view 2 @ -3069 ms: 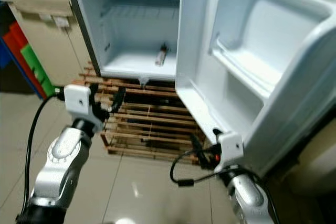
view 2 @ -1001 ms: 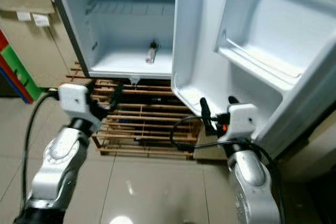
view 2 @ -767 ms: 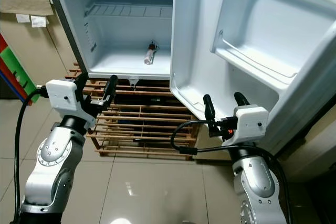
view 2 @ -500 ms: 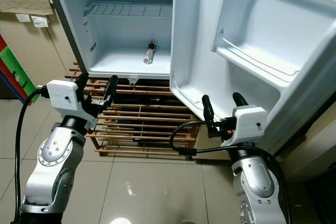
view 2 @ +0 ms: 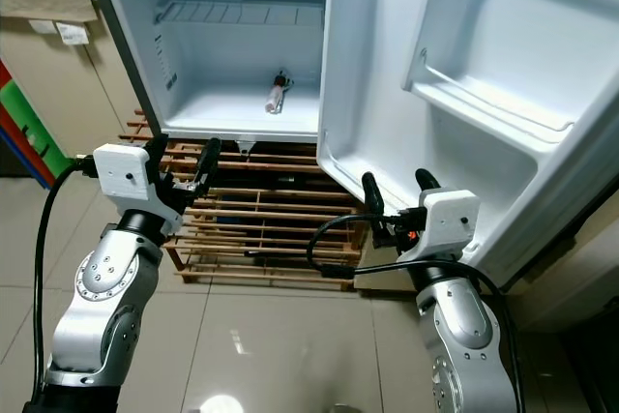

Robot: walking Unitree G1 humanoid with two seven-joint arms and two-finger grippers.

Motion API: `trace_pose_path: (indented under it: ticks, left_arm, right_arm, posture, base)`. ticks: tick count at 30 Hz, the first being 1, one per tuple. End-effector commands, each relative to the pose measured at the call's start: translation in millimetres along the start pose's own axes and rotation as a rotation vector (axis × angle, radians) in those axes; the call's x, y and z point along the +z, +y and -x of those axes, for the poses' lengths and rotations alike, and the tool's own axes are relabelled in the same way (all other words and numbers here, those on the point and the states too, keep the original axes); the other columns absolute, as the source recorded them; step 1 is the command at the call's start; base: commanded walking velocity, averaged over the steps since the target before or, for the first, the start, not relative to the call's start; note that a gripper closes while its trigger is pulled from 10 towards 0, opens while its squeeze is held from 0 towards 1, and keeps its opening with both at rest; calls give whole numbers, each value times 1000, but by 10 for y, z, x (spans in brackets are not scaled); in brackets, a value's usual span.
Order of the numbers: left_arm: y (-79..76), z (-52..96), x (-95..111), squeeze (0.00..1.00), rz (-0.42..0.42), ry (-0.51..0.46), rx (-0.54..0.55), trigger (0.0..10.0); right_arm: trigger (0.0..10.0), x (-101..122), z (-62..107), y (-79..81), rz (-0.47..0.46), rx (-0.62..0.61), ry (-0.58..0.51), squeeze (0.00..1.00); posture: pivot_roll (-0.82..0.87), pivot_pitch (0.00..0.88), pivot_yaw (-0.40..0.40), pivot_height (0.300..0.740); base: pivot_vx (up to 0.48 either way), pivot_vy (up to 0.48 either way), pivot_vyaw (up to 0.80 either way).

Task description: Restocking fridge

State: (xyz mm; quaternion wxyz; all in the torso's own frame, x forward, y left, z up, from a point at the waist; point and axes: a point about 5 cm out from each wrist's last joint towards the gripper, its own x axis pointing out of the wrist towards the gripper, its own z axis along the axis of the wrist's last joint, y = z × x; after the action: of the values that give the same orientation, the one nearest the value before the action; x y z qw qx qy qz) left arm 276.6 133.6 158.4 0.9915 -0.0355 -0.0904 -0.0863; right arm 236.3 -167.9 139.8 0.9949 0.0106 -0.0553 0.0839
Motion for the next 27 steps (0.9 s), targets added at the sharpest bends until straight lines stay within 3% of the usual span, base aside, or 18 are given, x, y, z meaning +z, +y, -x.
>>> trace_pose_path:
  ticks: [1, 12, 27]
  left_arm:
    - [7, -15, -18, 0, -4, 17, 7, 10000]
    - [-37, -39, -54, 0, -18, 29, -34, 10000]
    - [-57, -127, -59, 0, -9, 18, -70, 10000]
  right_arm:
    - [10000, -9, -7, -11, -6, 0, 4, 0]
    - [10000, -114, 94, -92, 12, -11, 44, 0]
    - [10000, -166, 57, -55, 14, -18, 48, 0]
  posture:
    - [-134, 0, 4, 740]
    - [-139, 0, 7, 740]
    - [-150, 0, 21, 740]
  base:
    - [-390, 0, 0]
    - [-59, 0, 0]
    - [310, -361, 0]
